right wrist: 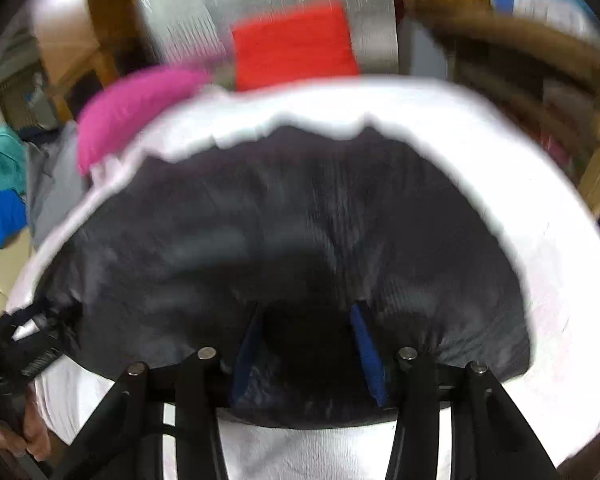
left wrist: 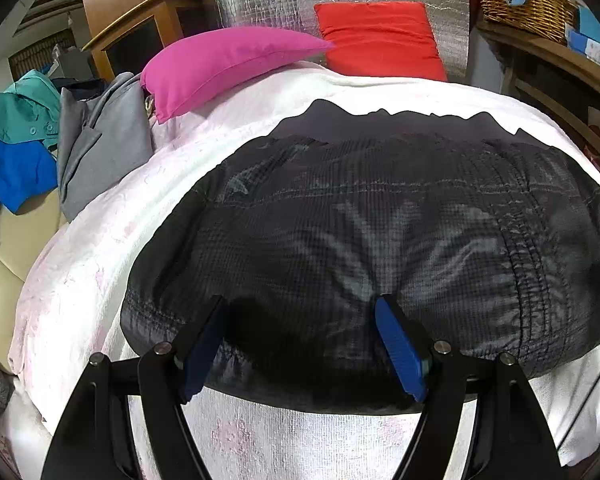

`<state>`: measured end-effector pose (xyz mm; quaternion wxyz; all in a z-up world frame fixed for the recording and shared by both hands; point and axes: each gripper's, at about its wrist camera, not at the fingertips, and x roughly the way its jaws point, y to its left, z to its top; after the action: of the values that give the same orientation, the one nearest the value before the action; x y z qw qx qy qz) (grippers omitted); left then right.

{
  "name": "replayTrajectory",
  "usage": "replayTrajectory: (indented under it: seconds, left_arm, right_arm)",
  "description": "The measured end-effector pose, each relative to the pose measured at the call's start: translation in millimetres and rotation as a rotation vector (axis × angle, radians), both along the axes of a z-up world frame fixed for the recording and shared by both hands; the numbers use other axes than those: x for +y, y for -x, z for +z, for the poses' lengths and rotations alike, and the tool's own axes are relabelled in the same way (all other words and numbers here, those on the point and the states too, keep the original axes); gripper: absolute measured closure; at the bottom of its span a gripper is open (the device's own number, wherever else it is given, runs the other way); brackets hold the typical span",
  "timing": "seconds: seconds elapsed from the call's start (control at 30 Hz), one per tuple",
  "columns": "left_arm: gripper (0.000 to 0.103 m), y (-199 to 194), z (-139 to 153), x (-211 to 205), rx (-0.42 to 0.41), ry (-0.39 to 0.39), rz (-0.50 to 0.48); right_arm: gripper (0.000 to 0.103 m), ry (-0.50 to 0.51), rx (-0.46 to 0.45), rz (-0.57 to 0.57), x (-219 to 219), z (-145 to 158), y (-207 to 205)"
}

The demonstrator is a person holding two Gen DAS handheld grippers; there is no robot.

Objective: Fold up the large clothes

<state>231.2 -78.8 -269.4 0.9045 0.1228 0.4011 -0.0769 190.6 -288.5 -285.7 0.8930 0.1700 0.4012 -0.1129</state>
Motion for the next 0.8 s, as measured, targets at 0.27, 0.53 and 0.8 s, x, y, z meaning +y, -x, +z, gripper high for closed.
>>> replayTrajectory:
  seconds: [0.27,0.53,0.8]
  left_arm:
    - [0.026,2,1,-1,-0.001,-0.013,0.001]
    - [0.026,4,1,-2,-0.002,-0.016,0.000]
    - [0.026,13,17,13,-0.036,-0.035,0.012]
  right_arm:
    - [0.053,-0.026,-0.113,-0.074,-33,36,25]
    - [0.052,0.005,-0.025,-0.139,-57,-1,18]
    - [0.047,0.005,-0.111,-0.141,-55,34,36]
